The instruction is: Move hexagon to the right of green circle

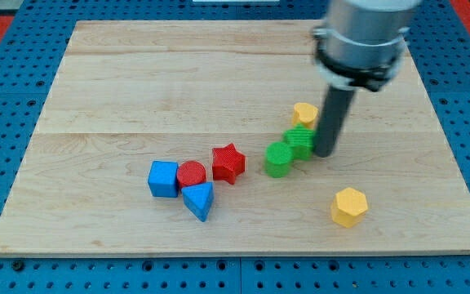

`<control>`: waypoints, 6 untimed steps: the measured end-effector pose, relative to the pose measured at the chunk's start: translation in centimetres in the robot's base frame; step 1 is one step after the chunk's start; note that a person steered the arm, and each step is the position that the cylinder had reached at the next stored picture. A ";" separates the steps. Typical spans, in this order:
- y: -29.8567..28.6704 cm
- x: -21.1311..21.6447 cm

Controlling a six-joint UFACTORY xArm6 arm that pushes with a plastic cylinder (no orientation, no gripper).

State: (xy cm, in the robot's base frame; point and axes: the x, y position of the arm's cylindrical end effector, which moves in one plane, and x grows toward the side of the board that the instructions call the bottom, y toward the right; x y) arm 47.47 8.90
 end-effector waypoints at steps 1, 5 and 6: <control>4.4 1.2; 3.4 4.1; 5.1 7.5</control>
